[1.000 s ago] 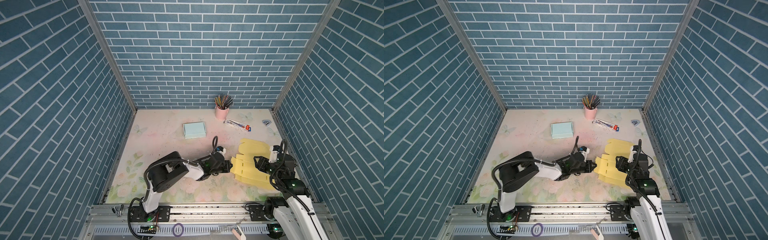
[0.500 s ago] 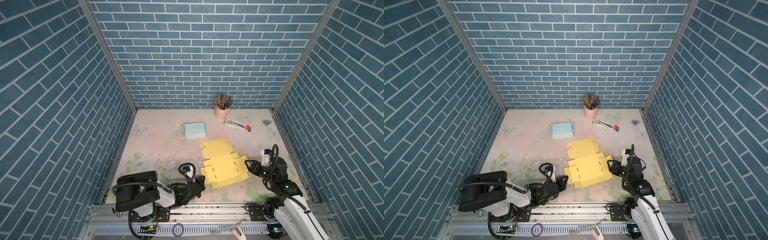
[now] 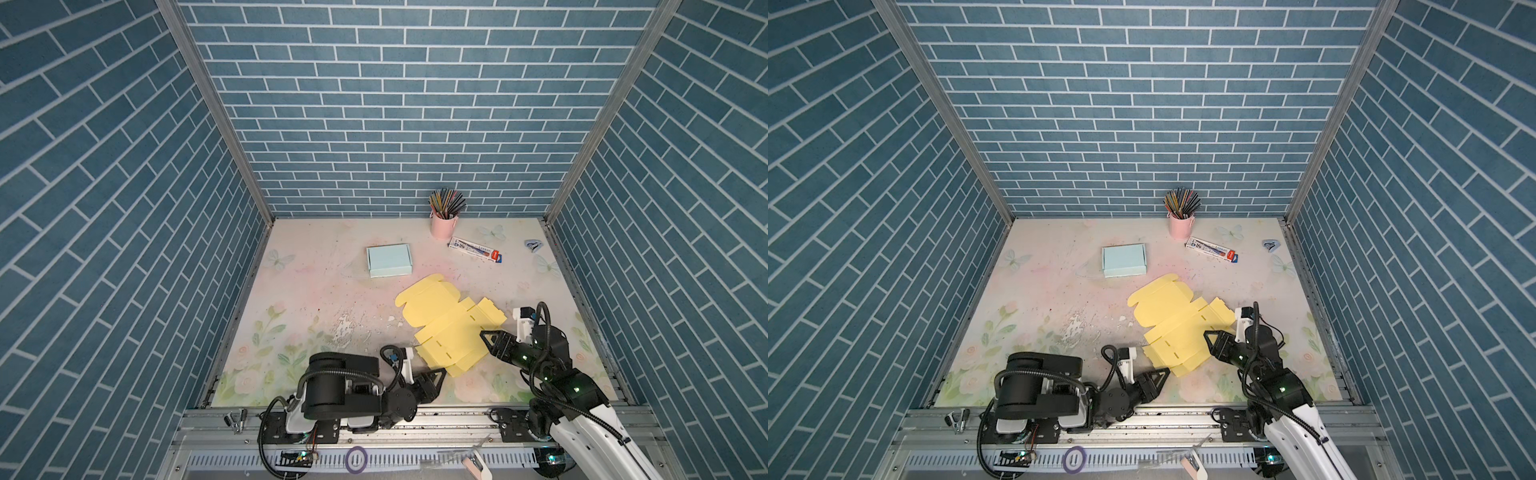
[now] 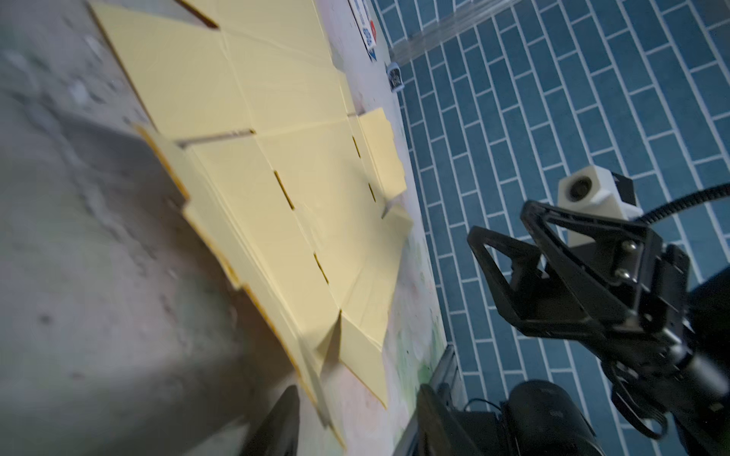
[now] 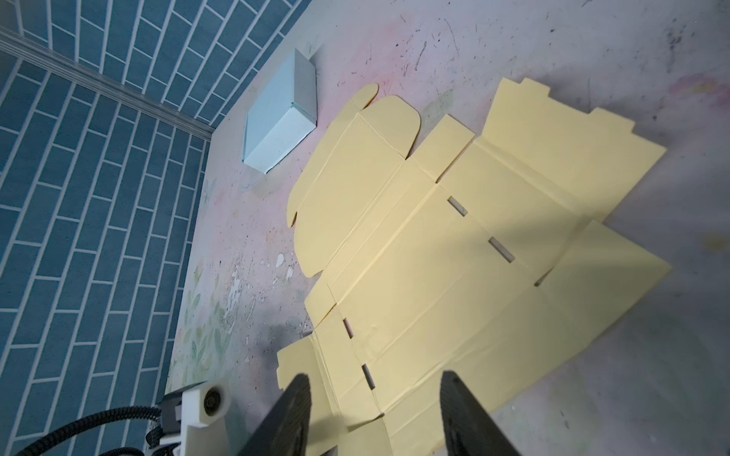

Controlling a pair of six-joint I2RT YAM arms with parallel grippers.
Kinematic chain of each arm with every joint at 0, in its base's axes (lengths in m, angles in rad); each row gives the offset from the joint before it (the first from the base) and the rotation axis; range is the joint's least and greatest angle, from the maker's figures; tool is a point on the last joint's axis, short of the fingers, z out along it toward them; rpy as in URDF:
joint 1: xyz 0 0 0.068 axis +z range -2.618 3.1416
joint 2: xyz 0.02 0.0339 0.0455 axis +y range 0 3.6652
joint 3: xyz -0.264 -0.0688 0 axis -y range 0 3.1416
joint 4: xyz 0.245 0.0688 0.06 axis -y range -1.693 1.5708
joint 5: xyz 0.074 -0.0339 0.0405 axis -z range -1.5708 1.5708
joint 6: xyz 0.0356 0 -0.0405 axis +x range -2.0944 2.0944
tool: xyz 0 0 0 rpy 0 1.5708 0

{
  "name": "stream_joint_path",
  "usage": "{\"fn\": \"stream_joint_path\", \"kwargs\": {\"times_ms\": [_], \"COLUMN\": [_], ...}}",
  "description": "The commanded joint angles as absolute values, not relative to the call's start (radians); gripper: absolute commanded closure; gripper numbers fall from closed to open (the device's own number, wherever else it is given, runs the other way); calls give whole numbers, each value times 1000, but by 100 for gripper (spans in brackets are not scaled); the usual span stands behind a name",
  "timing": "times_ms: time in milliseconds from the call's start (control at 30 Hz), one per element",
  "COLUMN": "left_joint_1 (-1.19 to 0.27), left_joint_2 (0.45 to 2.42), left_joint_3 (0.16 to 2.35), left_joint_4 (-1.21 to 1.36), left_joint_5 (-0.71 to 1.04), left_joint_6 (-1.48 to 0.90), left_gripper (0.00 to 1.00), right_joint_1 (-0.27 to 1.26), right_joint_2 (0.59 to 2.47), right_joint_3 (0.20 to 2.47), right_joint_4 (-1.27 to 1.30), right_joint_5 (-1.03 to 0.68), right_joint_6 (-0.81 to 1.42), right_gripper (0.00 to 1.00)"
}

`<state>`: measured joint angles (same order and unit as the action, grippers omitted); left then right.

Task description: Fold the paper box

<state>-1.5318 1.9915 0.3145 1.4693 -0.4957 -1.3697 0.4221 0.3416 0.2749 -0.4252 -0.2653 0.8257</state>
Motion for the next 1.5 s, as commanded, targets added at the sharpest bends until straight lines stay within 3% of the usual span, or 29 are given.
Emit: {"fn": "stream_joint_path", "kwargs": {"times_ms": [0,133,300,467,667,933,1033,1333,1467], "left_joint_1": [-1569,-1574,-1557,-1490,-1250,-906,-823,-769,-779], "left_joint_2": [2030,1974,1760,1437,1314,1511,1640,1904,1923], "left_joint_3": [284,272,270,487,577,753,837,1034,1011], "left_joint_4": [1344,1270,999,318,159,171,167,42,45], "left_joint_5": [-465,-448,-414,-336,-102,233,299,320,339], "left_joint_6": [-1364,-1324,-1249,-1028,-804,-604,-555,-445,-461], "left_gripper": [47,37,22,9,10,15,24,31,33], "right_joint_1": [441,454,460,462,463,462,464,463,463], "right_joint_2": [312,287,258,307,407,480,524,553,563], "right_joint_3": [254,261,248,213,170,119,86,89,81], "right_joint_4": [-532,-627,-667,-617,-492,-332,-227,-174,-153], "right_joint_5": [-229,-183,-132,-121,-123,-113,-137,-124,-111], "right_joint_6": [891,903,952,981,1009,1038,1073,1064,1056], "right_gripper": [47,47,47,46,47,49,52,59,71]}}
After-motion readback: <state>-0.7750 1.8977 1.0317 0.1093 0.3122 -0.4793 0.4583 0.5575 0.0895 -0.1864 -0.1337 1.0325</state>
